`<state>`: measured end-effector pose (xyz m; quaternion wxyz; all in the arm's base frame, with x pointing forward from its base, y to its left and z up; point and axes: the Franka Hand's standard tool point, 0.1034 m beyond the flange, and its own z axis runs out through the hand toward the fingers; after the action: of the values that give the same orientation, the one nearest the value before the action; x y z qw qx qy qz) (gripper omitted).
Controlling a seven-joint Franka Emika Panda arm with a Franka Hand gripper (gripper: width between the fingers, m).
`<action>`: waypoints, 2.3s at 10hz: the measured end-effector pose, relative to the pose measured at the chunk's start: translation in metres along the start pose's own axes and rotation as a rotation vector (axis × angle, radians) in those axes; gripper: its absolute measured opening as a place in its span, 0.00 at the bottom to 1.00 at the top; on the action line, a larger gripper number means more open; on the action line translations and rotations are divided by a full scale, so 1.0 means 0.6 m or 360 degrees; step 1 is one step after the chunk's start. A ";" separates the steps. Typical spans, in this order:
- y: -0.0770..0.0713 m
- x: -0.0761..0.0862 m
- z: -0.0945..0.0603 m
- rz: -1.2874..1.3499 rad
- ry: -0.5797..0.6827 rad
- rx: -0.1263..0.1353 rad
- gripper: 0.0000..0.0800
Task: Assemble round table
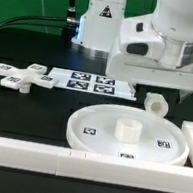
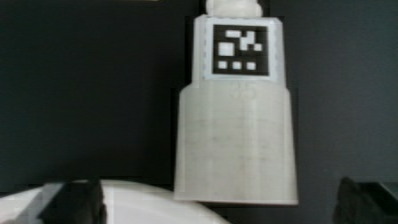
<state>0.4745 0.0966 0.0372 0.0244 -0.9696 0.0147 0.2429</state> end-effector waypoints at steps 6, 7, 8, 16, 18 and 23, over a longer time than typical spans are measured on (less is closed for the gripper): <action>0.011 -0.009 0.029 0.0037 -0.0670 -0.0043 0.81; 0.012 -0.011 0.033 0.0035 -0.0781 -0.0047 0.81; 0.011 -0.003 0.038 0.0032 -0.0796 -0.0045 0.81; -0.002 -0.001 0.046 0.0010 -0.0777 -0.0055 0.51; -0.005 -0.007 0.024 -0.0040 -0.0766 -0.0048 0.51; 0.005 -0.012 -0.092 -0.0265 -0.0628 0.0038 0.51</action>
Offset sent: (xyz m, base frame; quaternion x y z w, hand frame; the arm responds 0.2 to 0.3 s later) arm 0.0059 -0.0159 -0.0039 -0.0415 -0.2056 0.0268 0.9774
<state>0.4941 0.0908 0.0891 0.0584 -0.9008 -0.0677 0.4250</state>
